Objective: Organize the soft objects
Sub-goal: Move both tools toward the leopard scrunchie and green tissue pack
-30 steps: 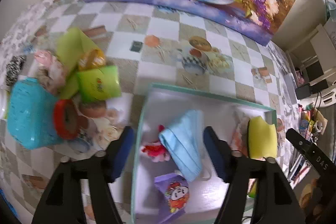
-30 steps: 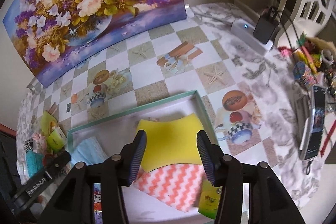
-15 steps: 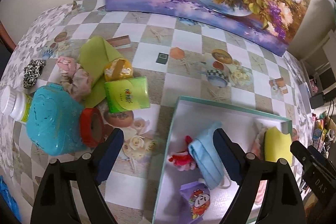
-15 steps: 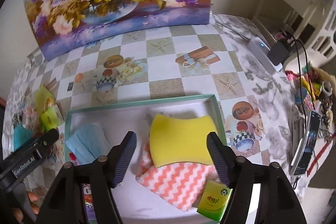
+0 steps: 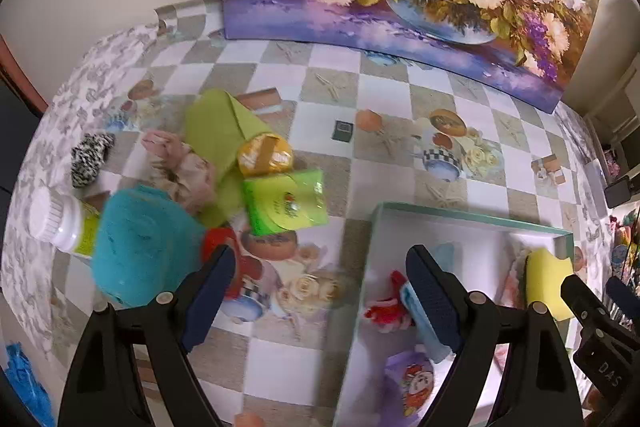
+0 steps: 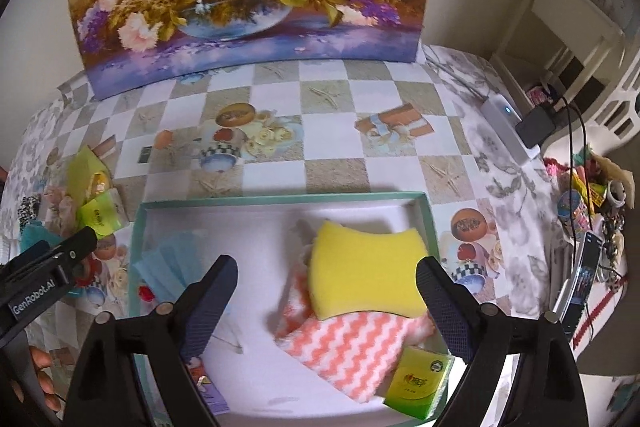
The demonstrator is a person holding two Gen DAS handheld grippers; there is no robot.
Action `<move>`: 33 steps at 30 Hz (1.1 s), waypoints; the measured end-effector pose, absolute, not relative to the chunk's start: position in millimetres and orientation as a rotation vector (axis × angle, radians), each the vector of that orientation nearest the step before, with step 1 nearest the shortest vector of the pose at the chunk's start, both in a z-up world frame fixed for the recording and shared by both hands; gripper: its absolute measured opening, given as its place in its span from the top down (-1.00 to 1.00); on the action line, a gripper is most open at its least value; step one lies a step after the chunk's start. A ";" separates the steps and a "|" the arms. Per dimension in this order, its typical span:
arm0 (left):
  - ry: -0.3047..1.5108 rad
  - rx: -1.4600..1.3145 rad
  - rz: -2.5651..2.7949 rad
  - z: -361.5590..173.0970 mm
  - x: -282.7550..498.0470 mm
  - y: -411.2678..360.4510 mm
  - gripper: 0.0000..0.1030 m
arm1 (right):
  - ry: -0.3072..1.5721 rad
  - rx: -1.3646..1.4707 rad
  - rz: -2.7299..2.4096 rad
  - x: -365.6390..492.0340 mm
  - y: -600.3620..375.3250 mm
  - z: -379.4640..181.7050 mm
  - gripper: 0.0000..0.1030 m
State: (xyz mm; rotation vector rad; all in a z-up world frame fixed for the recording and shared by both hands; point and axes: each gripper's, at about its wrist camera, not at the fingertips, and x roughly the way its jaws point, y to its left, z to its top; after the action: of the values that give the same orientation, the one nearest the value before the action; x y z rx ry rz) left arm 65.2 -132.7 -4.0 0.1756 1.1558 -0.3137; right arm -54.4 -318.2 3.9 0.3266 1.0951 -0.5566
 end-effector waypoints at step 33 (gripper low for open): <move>1.092 0.071 -0.167 36.1 99.8 -13.7 -0.70 | 1.075 0.233 -0.338 16.1 -194.4 6.6 -0.80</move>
State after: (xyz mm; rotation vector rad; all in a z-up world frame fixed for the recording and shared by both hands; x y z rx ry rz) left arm 99.8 -13.7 36.1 0.0708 1.0917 -0.1666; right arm 16.1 -194.4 6.6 0.2327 1.0749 -0.3380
